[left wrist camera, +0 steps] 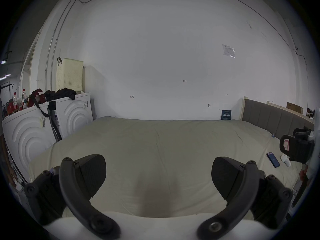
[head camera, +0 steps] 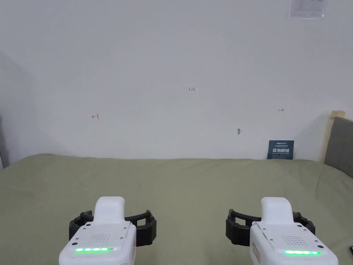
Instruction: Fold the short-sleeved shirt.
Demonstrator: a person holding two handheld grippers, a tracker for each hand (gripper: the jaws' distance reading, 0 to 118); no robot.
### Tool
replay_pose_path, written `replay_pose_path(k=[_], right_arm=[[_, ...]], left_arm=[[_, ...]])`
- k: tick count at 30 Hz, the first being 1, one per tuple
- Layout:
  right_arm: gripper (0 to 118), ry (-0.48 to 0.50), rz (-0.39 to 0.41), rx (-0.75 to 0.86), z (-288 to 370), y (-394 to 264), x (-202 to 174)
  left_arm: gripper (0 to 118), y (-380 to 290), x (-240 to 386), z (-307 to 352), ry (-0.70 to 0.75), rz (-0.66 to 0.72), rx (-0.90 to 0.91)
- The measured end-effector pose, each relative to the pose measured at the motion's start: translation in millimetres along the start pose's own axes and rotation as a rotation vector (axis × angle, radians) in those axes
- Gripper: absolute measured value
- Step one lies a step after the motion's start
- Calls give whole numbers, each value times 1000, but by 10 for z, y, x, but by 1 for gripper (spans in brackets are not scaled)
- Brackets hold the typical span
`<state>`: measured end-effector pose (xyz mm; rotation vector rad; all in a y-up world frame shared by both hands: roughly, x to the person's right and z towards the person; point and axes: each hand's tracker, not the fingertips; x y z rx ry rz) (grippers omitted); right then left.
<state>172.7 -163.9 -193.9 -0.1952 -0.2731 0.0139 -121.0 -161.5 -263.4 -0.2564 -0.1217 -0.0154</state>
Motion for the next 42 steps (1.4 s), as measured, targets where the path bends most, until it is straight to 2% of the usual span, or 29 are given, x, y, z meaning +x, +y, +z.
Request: replay_pose_path(k=[32,42], right_arm=[[118,21,-16,17,53,69,15],[118,61,-19,-6,58,19,16]], left_arm=[[118,74,28,81,-7,-24,3],[118,37,19,78,0,-21,-15]])
